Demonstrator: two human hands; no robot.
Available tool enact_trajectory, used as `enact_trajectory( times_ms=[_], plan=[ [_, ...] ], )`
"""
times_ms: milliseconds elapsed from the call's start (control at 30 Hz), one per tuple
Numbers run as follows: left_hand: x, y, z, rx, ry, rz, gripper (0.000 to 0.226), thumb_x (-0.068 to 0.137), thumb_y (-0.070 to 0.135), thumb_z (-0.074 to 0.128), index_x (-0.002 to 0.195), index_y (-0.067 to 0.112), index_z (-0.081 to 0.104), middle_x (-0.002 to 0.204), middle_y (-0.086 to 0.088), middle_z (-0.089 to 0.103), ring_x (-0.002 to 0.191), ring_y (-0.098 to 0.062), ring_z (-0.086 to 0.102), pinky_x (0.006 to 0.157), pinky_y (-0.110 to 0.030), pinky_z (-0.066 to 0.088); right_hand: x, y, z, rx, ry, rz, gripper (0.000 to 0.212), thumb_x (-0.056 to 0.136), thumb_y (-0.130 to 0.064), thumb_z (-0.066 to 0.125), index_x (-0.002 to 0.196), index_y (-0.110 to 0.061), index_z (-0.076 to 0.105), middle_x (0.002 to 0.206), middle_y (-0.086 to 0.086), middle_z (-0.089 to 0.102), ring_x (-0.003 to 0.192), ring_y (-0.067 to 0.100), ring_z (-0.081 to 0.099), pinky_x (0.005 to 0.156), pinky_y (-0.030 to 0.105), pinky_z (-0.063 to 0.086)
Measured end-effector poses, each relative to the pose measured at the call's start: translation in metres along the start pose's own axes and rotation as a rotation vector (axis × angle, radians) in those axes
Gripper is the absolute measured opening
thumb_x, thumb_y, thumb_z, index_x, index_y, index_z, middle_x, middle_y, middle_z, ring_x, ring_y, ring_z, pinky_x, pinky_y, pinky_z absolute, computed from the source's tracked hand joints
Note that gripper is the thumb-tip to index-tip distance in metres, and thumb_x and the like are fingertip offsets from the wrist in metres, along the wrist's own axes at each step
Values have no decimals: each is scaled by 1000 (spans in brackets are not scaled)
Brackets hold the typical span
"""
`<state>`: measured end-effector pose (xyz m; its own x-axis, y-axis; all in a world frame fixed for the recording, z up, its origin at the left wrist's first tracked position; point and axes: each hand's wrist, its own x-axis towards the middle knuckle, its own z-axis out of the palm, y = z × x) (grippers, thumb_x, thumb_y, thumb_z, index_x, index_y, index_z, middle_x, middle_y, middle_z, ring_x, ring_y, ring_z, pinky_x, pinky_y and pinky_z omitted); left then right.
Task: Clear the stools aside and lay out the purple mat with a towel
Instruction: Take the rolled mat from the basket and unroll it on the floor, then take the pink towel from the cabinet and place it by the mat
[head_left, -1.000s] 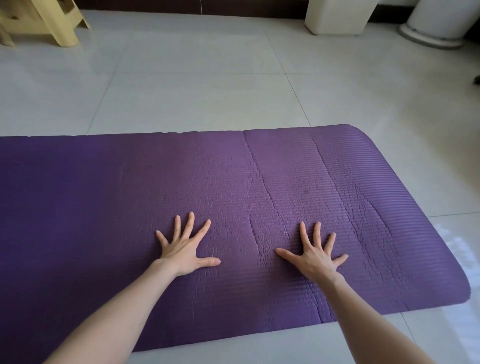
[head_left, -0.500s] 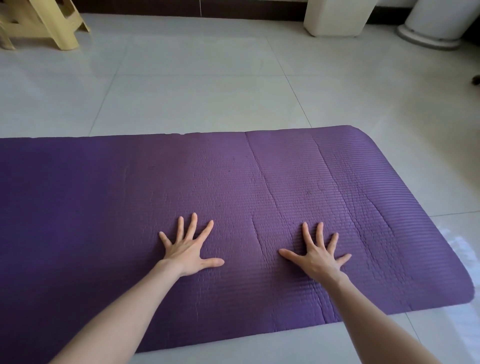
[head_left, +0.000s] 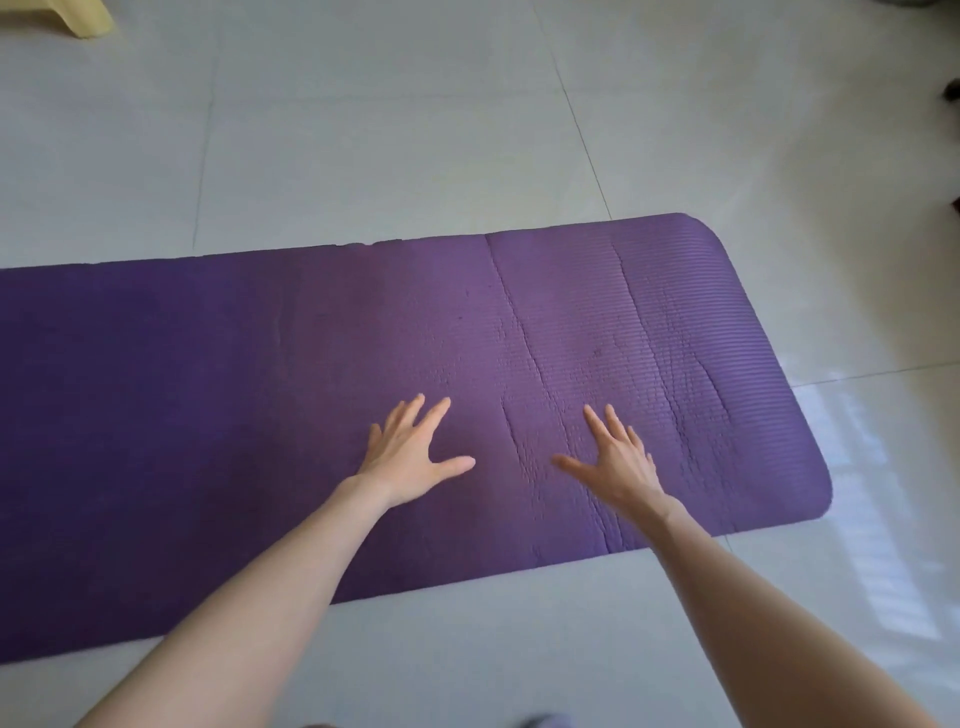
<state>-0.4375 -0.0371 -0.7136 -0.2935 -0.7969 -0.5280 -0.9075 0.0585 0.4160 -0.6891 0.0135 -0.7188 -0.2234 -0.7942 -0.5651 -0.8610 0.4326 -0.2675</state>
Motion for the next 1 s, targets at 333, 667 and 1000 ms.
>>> enact_trajectory(
  times_ms=[333, 667, 1000],
  plan=[
    [-174, 156, -203, -273, 40, -61, 84, 81, 54, 64, 149, 27, 24, 155, 1, 27, 141, -21, 25, 113, -42, 28, -179, -78, -229, 288, -12, -28, 81, 85, -51, 61, 151, -22, 23, 156, 2, 30, 140, 25, 33, 109, 43, 34],
    [-346, 297, -385, -584, 218, -104, 78, 78, 43, 73, 144, 29, 34, 143, 1, 42, 133, -13, 39, 105, -30, 35, -351, -121, -459, 495, 102, -125, 70, 83, -48, 66, 144, -27, 38, 142, 0, 51, 128, 19, 48, 102, 42, 45],
    [-425, 340, -449, -582, 262, 115, 70, 77, 41, 75, 137, 25, 43, 136, 5, 50, 123, -8, 47, 99, -24, 36, -451, -134, -516, 718, 294, -165, 61, 82, -42, 70, 137, -25, 49, 124, -4, 58, 106, 12, 57, 86, 25, 44]
  ],
)
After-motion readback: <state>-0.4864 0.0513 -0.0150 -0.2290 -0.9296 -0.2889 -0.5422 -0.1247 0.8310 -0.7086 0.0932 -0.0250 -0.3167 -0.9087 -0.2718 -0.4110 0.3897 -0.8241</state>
